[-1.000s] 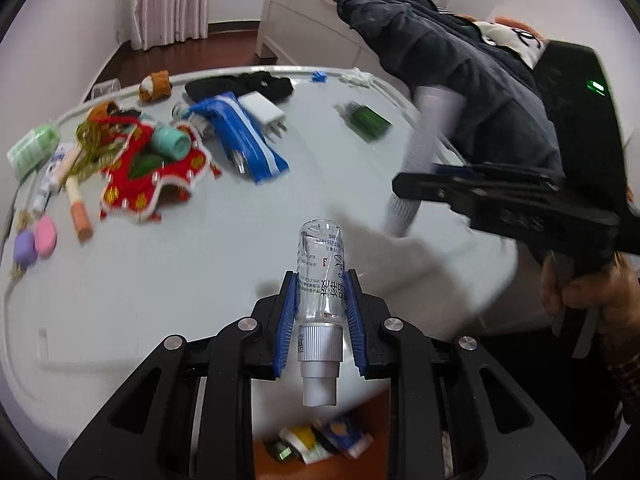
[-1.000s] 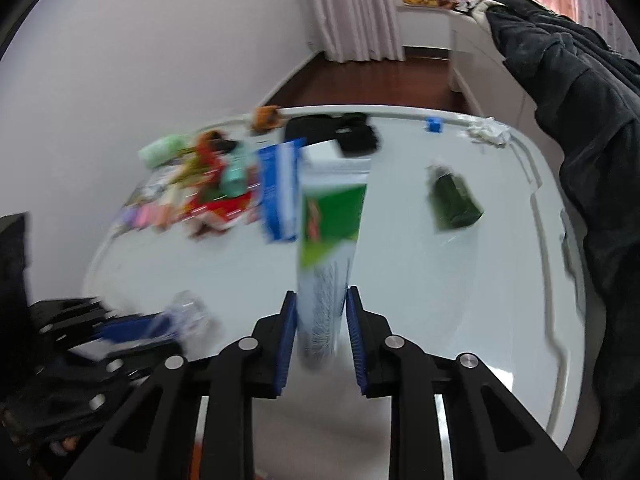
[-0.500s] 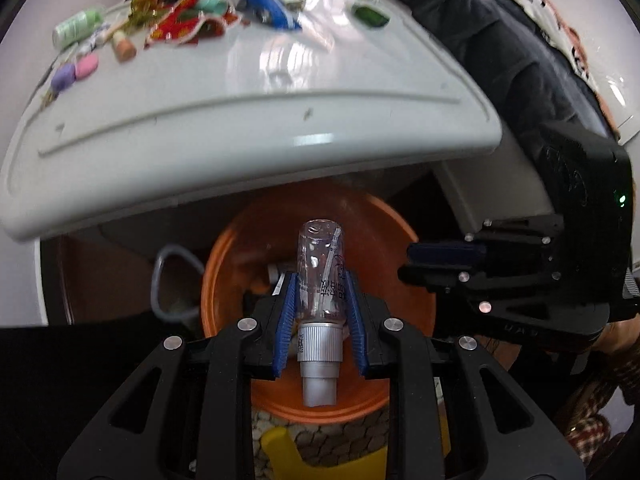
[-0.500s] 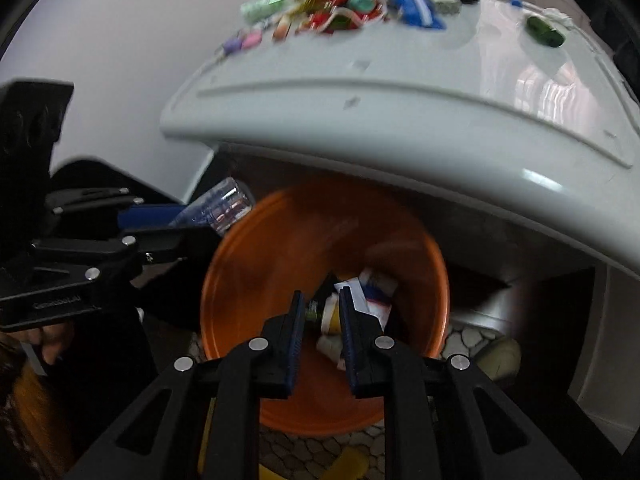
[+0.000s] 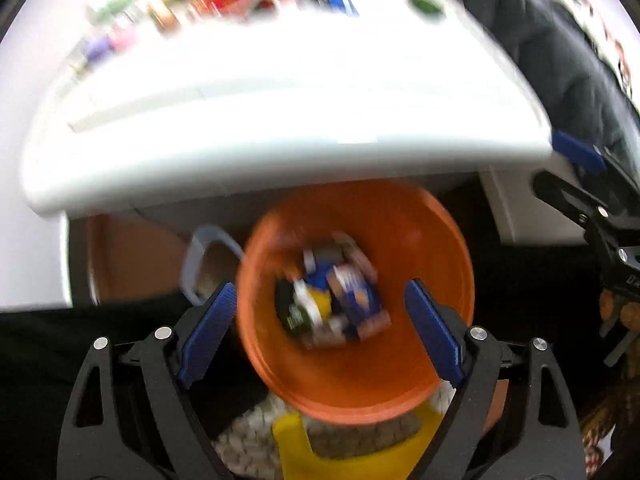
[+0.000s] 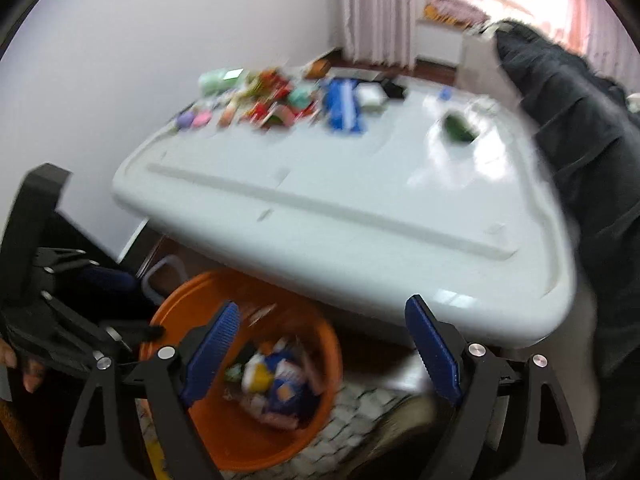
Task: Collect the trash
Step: 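Carry the spray bottle and toothpaste over the orange bin and open both tools, then grasp the red knitted Santa-hat ornament with the left tool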
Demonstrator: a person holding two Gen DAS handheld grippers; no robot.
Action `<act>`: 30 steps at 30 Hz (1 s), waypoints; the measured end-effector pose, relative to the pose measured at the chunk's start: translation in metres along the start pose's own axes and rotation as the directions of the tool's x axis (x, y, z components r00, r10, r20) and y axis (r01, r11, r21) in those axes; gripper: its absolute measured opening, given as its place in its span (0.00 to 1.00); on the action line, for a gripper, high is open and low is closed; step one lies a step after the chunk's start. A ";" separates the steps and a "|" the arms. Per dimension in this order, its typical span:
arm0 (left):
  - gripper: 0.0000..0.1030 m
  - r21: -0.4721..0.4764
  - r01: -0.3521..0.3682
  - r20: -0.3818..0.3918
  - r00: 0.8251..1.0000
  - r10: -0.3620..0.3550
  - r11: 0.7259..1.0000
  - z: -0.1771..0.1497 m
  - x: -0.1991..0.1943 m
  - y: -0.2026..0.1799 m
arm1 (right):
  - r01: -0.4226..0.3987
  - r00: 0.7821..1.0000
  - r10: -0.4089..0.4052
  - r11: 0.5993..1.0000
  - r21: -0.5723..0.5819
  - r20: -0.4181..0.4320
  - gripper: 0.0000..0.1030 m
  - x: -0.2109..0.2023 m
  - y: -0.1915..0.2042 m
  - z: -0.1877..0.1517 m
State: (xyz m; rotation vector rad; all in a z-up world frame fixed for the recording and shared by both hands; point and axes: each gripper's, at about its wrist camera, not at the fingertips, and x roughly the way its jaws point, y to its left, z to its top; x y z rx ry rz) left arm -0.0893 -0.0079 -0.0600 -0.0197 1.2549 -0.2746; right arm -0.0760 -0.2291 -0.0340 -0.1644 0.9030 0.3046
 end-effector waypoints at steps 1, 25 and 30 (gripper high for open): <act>0.81 -0.009 -0.012 0.036 0.999 0.013 1.000 0.009 -0.007 0.004 | 0.019 0.999 -0.019 1.000 -0.002 0.035 0.82 -0.008 -0.008 0.010; 0.84 -0.134 -0.294 0.117 0.943 0.310 0.946 0.249 0.089 0.055 | -0.037 0.957 -0.062 0.944 0.328 0.285 0.95 -0.030 -0.133 0.092; 0.17 -0.063 -0.330 0.197 0.921 0.336 0.942 0.244 0.091 0.044 | -0.038 0.963 -0.052 0.945 0.324 0.265 0.95 -0.028 -0.131 0.090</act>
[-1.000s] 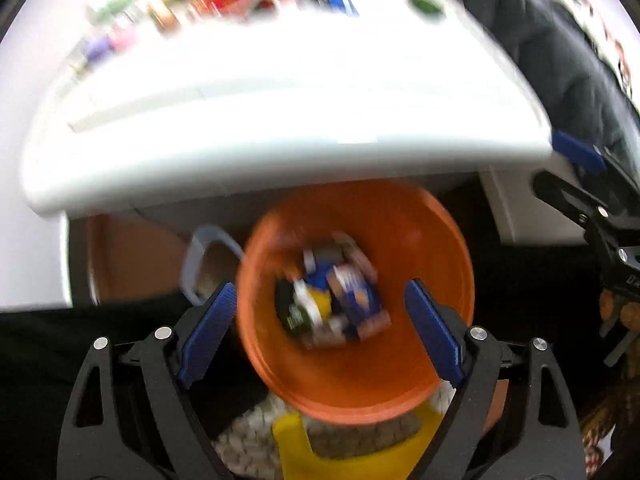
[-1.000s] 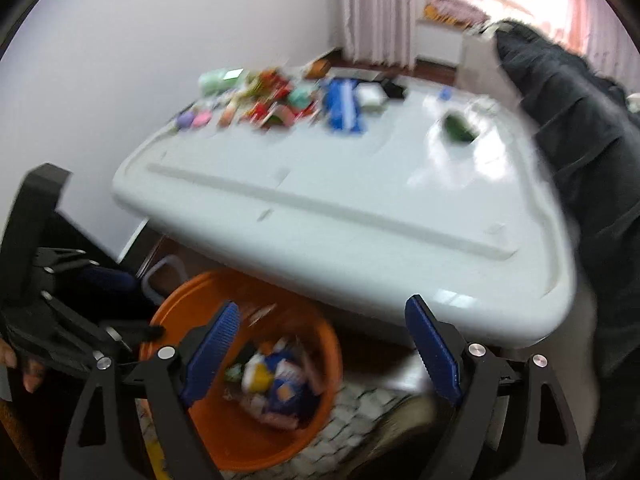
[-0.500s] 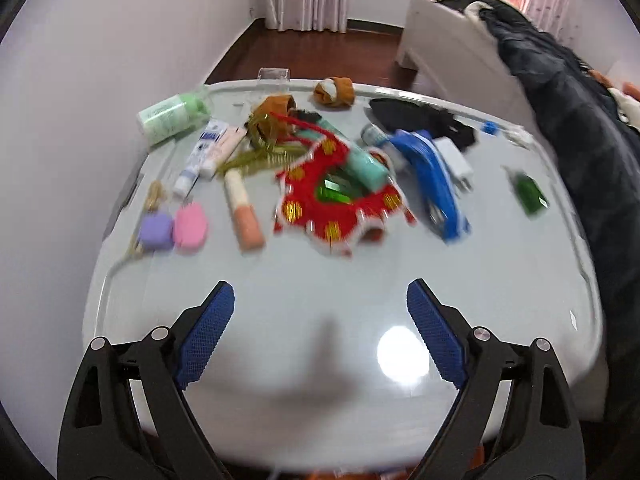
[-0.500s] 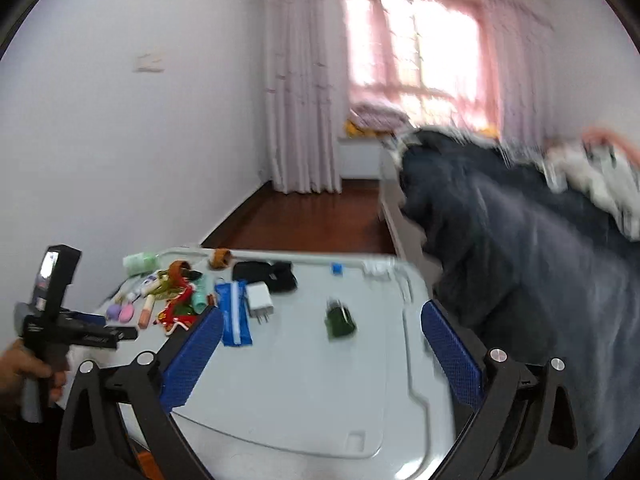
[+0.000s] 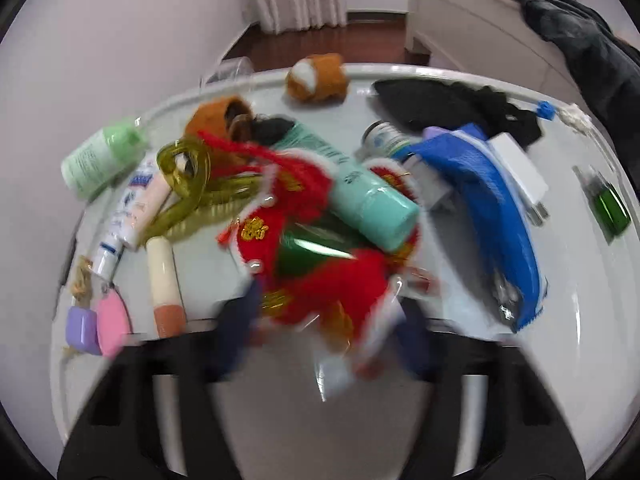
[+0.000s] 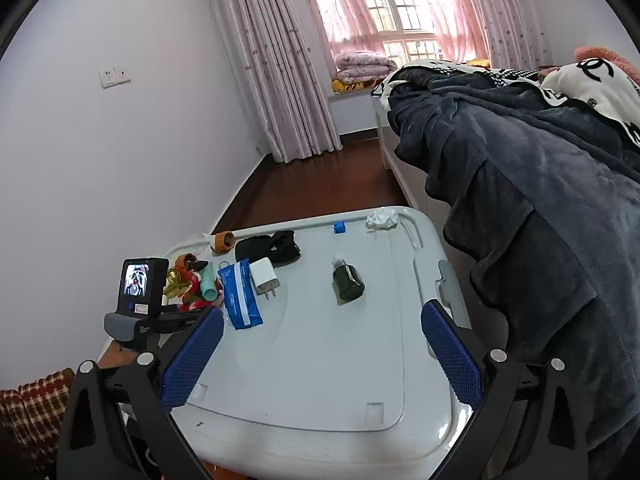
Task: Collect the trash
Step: 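Grasp the red knitted Santa-hat ornament with the left tool, then grasp the dark green spray bottle with the right tool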
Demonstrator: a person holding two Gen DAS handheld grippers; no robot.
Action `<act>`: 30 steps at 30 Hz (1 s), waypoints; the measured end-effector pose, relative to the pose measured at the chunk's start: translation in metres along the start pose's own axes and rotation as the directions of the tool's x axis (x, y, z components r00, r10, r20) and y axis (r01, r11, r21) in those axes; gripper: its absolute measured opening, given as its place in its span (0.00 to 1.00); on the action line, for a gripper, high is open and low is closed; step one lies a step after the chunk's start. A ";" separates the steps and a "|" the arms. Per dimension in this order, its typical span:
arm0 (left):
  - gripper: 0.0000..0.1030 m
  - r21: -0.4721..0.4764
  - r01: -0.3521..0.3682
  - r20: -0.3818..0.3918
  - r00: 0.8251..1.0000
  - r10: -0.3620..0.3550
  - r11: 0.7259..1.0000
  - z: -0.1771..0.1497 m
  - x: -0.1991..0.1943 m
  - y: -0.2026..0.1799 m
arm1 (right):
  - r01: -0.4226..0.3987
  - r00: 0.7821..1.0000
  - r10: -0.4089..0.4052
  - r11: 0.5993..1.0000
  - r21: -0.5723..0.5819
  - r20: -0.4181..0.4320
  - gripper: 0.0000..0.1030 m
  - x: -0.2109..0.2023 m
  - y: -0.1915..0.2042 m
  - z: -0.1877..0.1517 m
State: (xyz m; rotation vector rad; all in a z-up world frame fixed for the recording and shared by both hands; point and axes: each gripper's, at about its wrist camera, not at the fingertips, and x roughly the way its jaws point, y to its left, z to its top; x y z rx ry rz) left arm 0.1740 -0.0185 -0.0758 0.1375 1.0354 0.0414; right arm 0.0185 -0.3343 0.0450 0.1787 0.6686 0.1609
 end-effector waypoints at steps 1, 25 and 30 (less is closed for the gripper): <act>0.16 0.035 -0.015 -0.003 1.000 0.015 0.999 -0.001 -0.003 -0.004 | -0.002 1.000 0.002 1.000 -0.002 0.000 0.95 0.000 0.001 0.000; 0.15 0.063 0.387 0.275 0.880 -0.389 0.920 -0.064 -0.162 0.013 | 0.133 0.964 -0.209 0.914 -0.383 -0.164 0.94 0.177 0.016 0.002; 0.16 0.100 0.396 0.251 0.878 -0.409 0.913 -0.067 -0.155 0.003 | 0.116 0.948 -0.210 0.928 -0.354 -0.240 0.90 0.233 0.010 0.007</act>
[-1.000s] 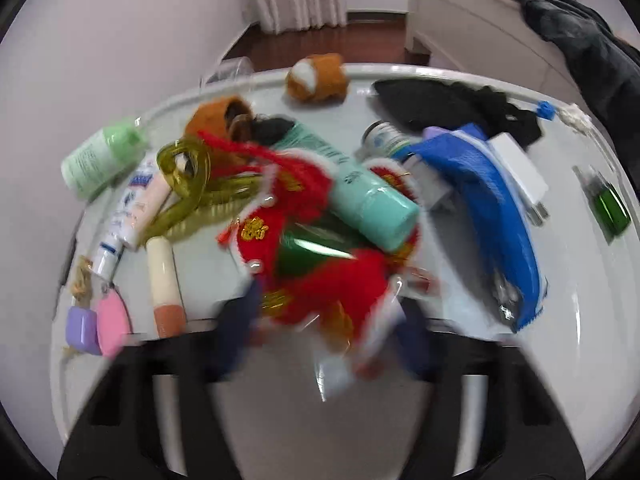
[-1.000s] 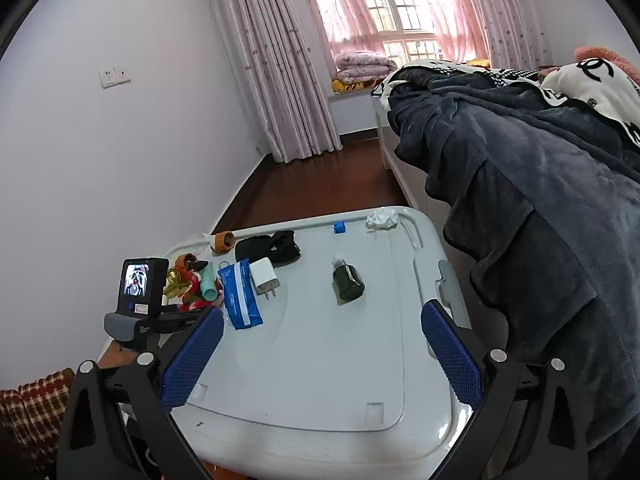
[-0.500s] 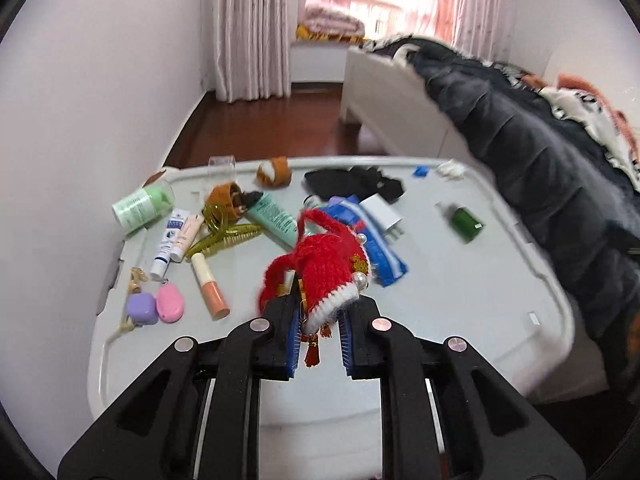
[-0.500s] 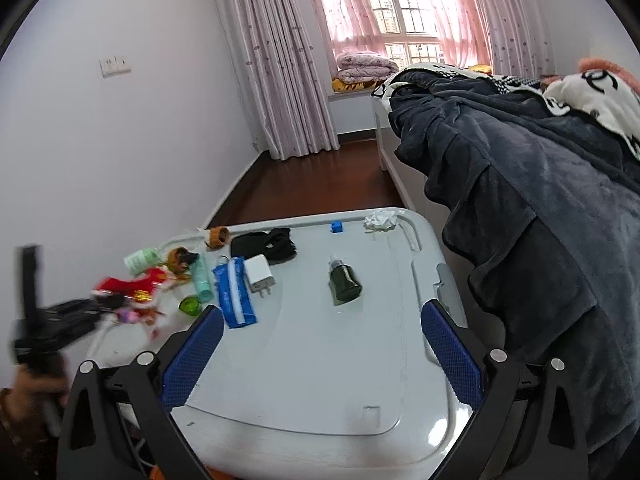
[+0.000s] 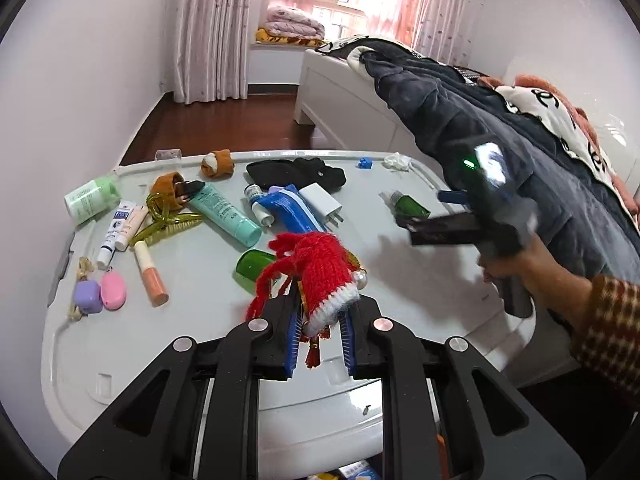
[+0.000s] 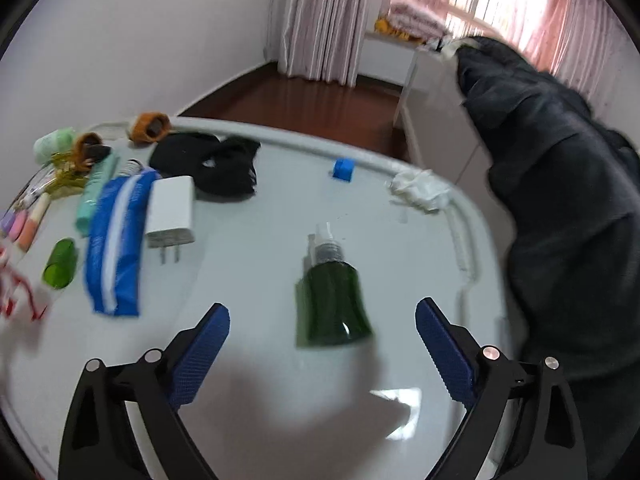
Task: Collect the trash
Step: 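Grasp the dark green spray bottle with the right tool, then carry the hat ornament and green bottle over the bin and open both tools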
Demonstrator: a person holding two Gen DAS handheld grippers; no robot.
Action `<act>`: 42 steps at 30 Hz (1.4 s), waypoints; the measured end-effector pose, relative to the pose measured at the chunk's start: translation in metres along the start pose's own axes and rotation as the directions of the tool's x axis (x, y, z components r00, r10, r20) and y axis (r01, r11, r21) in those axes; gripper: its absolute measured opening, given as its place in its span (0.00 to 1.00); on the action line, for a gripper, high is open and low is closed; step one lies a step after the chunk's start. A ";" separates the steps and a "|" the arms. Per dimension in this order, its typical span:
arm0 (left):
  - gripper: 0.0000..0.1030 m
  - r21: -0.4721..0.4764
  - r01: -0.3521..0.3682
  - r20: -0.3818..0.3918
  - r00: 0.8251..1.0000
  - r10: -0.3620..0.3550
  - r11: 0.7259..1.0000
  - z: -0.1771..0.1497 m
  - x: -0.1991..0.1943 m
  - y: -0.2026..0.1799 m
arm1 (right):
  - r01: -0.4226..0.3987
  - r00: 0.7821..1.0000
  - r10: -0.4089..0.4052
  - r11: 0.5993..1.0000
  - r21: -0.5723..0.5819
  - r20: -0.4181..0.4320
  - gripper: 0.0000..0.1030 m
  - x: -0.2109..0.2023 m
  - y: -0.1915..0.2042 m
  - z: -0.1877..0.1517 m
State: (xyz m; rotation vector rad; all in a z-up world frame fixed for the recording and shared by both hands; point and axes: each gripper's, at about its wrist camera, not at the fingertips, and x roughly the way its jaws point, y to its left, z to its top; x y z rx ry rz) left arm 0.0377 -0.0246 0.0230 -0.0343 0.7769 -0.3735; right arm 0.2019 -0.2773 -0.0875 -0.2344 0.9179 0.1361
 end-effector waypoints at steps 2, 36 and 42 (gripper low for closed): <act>0.16 0.000 0.010 -0.022 1.000 -0.010 1.000 -0.002 0.005 0.001 | 0.004 1.000 -0.004 1.000 0.017 -0.022 0.90 0.014 -0.001 0.005; 0.16 -0.011 0.114 -0.064 0.991 -0.115 0.993 -0.023 -0.021 -0.005 | -0.191 0.978 0.190 0.981 0.007 0.092 0.36 -0.117 0.044 -0.035; 0.16 0.001 0.130 -0.119 0.984 -0.129 0.991 -0.064 -0.062 -0.019 | -0.345 0.937 0.344 0.938 0.007 0.054 0.36 -0.176 0.097 -0.115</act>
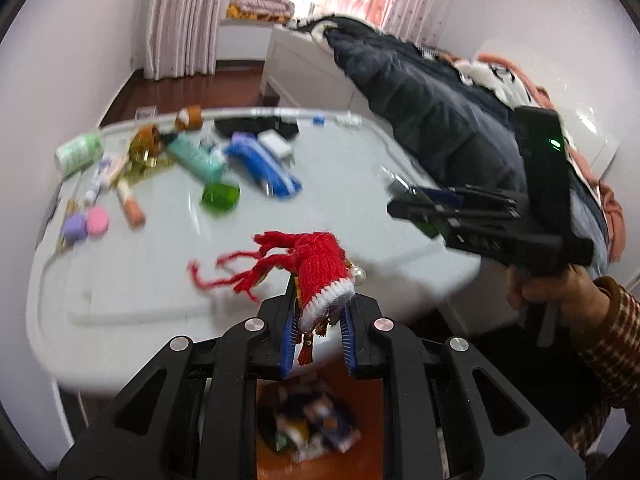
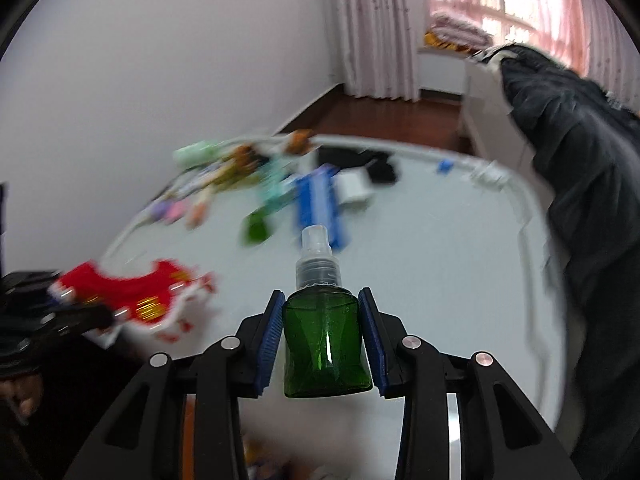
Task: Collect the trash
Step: 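Carry the hat ornament and green bottle over the bin and open both tools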
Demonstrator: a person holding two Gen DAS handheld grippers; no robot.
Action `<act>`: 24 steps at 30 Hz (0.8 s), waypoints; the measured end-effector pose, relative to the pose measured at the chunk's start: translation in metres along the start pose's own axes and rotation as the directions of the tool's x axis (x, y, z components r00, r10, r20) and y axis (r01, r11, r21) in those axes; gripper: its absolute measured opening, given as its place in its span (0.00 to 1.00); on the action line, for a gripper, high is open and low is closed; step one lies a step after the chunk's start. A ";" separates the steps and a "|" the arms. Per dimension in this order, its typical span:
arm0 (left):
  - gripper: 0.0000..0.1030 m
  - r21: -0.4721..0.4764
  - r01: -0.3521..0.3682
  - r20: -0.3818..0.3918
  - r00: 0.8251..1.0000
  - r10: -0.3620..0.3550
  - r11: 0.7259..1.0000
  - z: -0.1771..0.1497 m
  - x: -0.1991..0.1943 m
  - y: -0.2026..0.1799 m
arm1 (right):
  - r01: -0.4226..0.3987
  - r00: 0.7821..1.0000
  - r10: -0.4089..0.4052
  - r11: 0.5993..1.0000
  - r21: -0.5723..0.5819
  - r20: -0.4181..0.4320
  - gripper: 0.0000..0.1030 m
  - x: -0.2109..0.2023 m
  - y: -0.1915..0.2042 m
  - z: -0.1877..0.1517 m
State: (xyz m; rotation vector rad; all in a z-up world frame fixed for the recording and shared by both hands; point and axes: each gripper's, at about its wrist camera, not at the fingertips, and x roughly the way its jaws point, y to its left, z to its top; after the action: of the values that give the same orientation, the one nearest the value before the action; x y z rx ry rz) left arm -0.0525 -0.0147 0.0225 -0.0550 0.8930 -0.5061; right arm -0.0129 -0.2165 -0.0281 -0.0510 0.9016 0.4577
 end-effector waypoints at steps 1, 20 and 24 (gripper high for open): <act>0.16 -0.004 -0.002 -0.028 1.000 0.002 1.000 -0.011 -0.003 -0.002 | -0.024 0.999 0.024 1.000 0.005 -0.022 0.36 -0.001 0.008 -0.013; 0.70 -0.243 -0.035 -0.268 0.963 -0.032 0.969 -0.091 0.004 0.025 | 0.065 0.985 -0.060 0.998 0.026 -0.161 0.64 0.005 0.021 -0.080; 0.71 -0.242 -0.083 -0.196 0.980 0.035 0.967 -0.055 0.000 0.043 | 0.104 0.995 -0.104 0.994 -0.017 0.001 0.78 -0.028 0.007 -0.023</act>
State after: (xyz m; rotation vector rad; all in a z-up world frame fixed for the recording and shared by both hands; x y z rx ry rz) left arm -0.0769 0.0317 -0.0228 -0.2111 1.1400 -0.3441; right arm -0.0480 -0.2257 -0.0201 -0.1136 0.8902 0.3681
